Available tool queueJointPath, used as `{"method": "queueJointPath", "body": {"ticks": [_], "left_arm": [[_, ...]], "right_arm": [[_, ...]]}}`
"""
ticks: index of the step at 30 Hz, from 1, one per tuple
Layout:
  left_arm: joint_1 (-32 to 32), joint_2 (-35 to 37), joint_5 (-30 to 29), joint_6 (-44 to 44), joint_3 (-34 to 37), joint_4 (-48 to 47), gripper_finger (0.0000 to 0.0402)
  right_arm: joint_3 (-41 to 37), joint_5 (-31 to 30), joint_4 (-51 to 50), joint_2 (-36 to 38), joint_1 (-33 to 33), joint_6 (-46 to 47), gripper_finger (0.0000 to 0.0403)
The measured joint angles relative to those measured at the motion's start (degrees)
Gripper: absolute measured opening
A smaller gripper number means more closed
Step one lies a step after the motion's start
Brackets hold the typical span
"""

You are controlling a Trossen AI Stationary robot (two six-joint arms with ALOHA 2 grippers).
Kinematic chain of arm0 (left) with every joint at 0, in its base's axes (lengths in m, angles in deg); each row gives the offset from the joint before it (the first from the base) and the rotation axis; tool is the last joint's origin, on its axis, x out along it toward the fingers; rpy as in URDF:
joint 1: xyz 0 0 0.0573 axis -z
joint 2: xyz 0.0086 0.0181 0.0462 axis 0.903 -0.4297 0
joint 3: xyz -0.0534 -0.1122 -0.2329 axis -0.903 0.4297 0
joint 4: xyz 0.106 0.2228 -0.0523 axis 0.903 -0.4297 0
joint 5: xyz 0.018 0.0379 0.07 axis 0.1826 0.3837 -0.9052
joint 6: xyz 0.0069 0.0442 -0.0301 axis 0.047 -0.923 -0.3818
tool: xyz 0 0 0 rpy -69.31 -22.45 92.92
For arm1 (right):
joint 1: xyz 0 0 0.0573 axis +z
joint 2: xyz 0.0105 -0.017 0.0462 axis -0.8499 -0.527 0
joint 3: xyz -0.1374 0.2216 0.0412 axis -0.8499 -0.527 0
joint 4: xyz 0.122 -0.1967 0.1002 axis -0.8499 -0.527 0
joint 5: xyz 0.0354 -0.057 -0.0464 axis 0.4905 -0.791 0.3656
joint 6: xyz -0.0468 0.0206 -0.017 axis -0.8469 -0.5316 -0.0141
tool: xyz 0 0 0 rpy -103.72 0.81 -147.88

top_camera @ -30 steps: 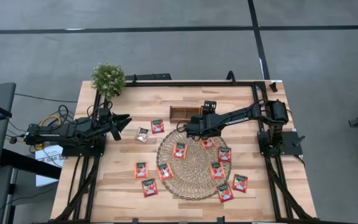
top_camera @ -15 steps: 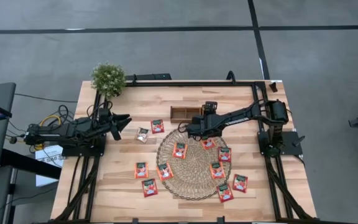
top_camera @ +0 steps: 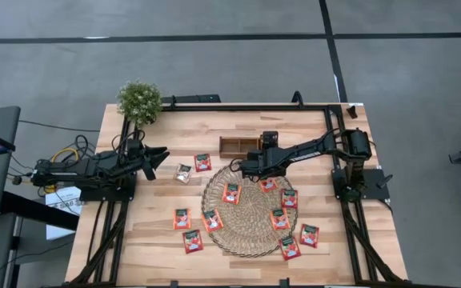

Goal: Pick & Place Tea
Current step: Put the right brown tea bag into the right section of the wooden organizer, then put the brown tea bag into the right section of the wooden organizer

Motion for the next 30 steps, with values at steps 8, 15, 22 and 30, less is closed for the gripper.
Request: {"method": "queueJointPath", "body": {"ticks": [8,15,22,30], "left_arm": [[-0.01,0.0,0.0,1.38,0.0,0.0,0.0151],[-0.02,-0.02,0.0,1.4,0.0,0.0,0.0151],[0.0,0.0,0.0,1.42,-0.01,0.0,0.0151],[0.0,0.0,0.0,1.42,0.0,0.0,0.0151]], "right_arm": [[0.02,-0.04,0.23,0.0,-0.24,3.29,0.0007],[0.02,-0.07,0.16,0.0,-0.24,4.53,0.0045],[0.02,-0.21,0.16,0.0,-0.38,4.54,0.0109],[2.04,-1.39,-4.95,-0.02,-1.73,8.34,0.0185]]}}
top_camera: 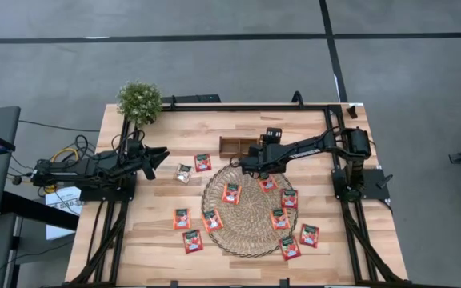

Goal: Pick & Place Tea
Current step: Put the brown tea bag into the right section of the wooden organizer

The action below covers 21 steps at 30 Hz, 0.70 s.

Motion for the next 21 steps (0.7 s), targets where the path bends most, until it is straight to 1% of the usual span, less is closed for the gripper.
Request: {"method": "queueJointPath", "body": {"ticks": [3,5,8,11,15,19,21], "left_arm": [[-0.02,0.0,0.0,0.0,0.0,0.0,0.0151],[0.0,-0.02,0.0,0.0,0.0,0.01,0.0151],[-0.02,-0.02,0.0,0.0,0.0,0.01,0.0151],[0.0,0.0,0.0,0.0,0.0,0.02,0.0151],[-0.02,0.0,0.0,-0.02,0.0,0.02,0.0151],[-0.02,-0.01,0.0,-0.04,0.0,0.02,0.0151],[0.0,-0.02,0.0,-0.07,0.0,0.02,0.0151]], "right_arm": [[3.13,-2.88,-6.65,0.38,0.11,6.24,0.0202],[5.29,-5.77,-10.8,1.95,0.33,10.17,0.0209],[7.48,-9.0,-16.18,5.82,1.16,14.86,0.0216],[8.87,-9.54,-18.32,11.32,2.38,18.77,0.0219],[9.15,-5.67,-18.0,19.62,4.61,22.76,0.0219],[9.15,0.57,-18.36,26.48,6.64,23.39,0.0219],[9.13,2.13,-19.18,29.38,7.79,24.42,0.0219]]}}
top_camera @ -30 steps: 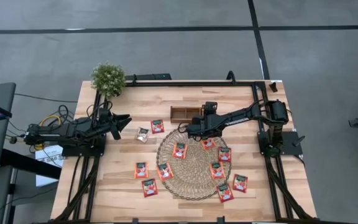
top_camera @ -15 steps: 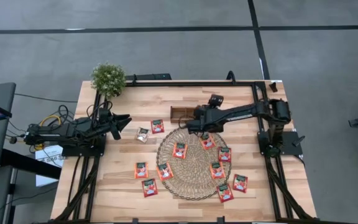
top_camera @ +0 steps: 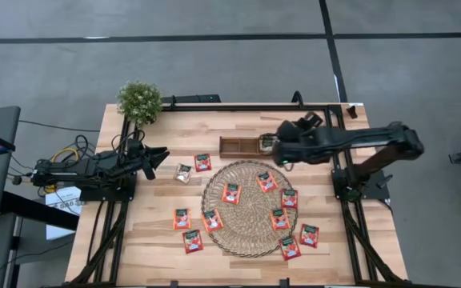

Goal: Pick & Place Tea
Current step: Put the brown tea bag into the right section of the wooden organizer

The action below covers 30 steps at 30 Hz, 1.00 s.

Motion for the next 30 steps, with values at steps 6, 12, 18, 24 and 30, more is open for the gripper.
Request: {"method": "queueJointPath", "body": {"ticks": [6,12,18,24,30], "left_arm": [[0.0,-0.01,0.08,0.46,0.0,0.0,0.0151],[0.0,-0.01,6.68,2.05,0.0,1.32,0.0151],[0.0,-0.2,12.73,2.49,-0.01,6.73,0.0151],[-0.02,-5.39,13.34,2.49,-0.02,7.41,0.0151],[-0.01,-14.87,13.6,2.82,-1.35,6.25,0.0151]], "right_arm": [[-6.17,0.12,-1.83,8.99,4.48,12.85,0.0219],[-19.15,-0.07,2.0,16.79,12.07,33.19,0.0219],[-30.53,-6.37,14.26,19.95,21.93,44.16,0.0217],[-37.1,-12.05,16.1,20.29,28.91,56.21,0.0217],[-39.26,-15.83,11.79,21.67,29.04,64.27,0.0217]]}}
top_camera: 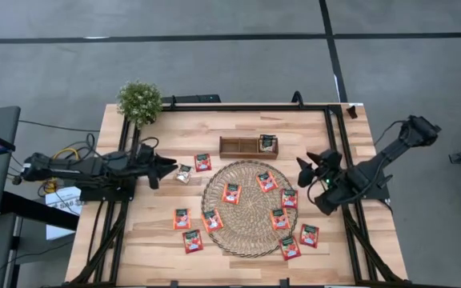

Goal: Pick & Place Tea
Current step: Put the brown tea bag into the right section of the wooden organizer

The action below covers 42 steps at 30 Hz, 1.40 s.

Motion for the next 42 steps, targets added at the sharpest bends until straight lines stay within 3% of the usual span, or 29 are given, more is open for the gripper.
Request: {"method": "queueJointPath", "body": {"ticks": [3,7,11,15,23,28,36,42], "left_arm": [[-0.01,-5.83,0.1,-0.6,-3.46,-2.11,0.0151],[-0.01,-14.26,0.45,-3.42,-9.66,-8.58,0.0151],[-0.01,-22.37,0.4,-5.04,-15.1,-15.77,0.0151],[-0.02,-29.76,0.55,-5.79,-19.72,-23.27,0.0151],[-0.43,-41.28,0.63,-8.99,-25.83,-30.76,0.0151],[-4.31,-46.89,1.35,-14.3,-28.73,-32.61,0.0151],[-12.81,-54.59,7.97,-31.38,-33.51,-32.89,0.0151],[-18.02,-58.85,14.49,-41.96,-36.12,-34.44,0.0151]], "right_arm": [[0.0,2.85,1.83,1.18,-4.01,-7.22,0.0217],[0.0,8.07,8.59,2.91,-10.99,-24.05,0.0217],[0.0,7.85,15.67,5.06,-17.81,-37.48,0.0217],[-0.63,6.64,19.45,9.45,-21.93,-44.1,0.0217],[-10.74,7.73,38.04,24.55,-21.86,-53.6,0.0217],[-16.82,10.59,49.17,32.65,-20.88,-60.37,0.0217],[-23.03,11.66,57.53,39.0,-20.86,-63.07,0.0217],[-23.71,11.63,56.89,41.01,-20.86,-63.12,0.0217]]}}
